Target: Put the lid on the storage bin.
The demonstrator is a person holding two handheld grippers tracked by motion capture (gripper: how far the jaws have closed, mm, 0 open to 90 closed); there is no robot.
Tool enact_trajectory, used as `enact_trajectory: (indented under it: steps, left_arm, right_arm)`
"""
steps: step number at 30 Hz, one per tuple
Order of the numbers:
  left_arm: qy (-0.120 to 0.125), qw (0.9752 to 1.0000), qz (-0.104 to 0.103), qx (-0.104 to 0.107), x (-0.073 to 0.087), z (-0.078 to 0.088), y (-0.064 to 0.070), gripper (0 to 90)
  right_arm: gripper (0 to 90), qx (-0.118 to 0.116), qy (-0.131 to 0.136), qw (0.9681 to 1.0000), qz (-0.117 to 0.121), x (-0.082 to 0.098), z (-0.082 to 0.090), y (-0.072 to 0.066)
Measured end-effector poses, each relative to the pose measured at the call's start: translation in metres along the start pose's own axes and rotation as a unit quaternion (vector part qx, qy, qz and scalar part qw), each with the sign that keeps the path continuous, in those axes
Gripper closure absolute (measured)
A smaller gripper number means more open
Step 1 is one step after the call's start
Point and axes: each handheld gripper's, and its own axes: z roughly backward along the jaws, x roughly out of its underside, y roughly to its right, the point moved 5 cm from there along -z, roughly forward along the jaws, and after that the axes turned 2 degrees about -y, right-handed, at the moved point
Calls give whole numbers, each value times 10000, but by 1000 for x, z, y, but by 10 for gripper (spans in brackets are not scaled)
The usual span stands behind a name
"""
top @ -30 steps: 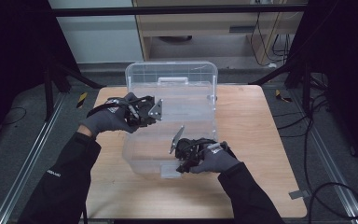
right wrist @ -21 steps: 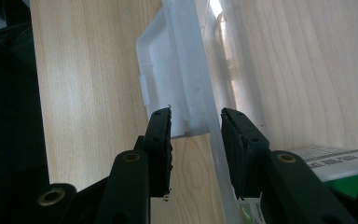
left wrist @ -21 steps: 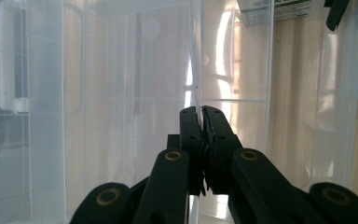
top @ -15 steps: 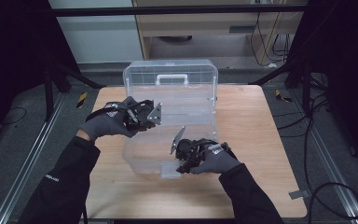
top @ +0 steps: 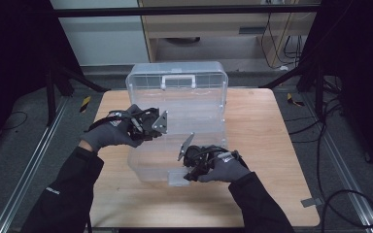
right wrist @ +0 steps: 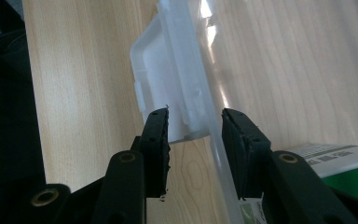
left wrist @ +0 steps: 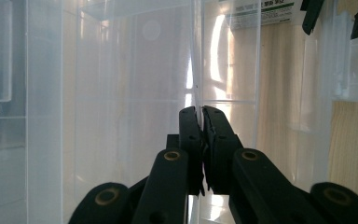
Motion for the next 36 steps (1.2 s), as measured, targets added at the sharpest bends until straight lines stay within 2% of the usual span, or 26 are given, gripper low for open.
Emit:
enact_trajectory:
  steps: [3,9,13,16,21,24,25,26,27,30,36]
  left_arm:
    - [12,10000,15,25,0,0,2,865]
    - [7,10000,-44,7,0,0,3,859]
    - [10,10000,-41,4,0,0,3,857]
    - [33,10000,-33,-1,0,0,4,855]
    - [53,10000,-21,-9,0,-1,4,852]
    - [55,10000,-8,-22,0,-1,4,850]
    - [60,10000,-3,-26,0,-1,4,850]
    - [61,10000,-1,-26,0,-1,4,849]
    - [69,10000,4,-22,0,-1,4,849]
    - [82,10000,19,-28,1,-1,4,847]
    - [67,10000,32,-51,1,-1,5,846]
  right_arm:
    - [632,10,125,9999,22,-1,4,0]
    - [639,4,630,9980,-59,-1,20,0]
    - [661,67,1021,9945,-235,3,35,3]
    - [691,204,1193,9919,-395,7,44,6]
    - [736,279,1438,9868,-686,18,54,12]
    - [785,365,1590,9828,-866,26,57,16]
    - [807,443,1692,9799,-959,29,60,18]
    - [824,403,1787,9775,-1043,32,61,20]
    - [850,542,1872,9748,-1081,34,64,22]
    - [897,655,2082,9680,-1238,41,72,25]
    - [900,703,2307,9599,-1433,54,81,27]
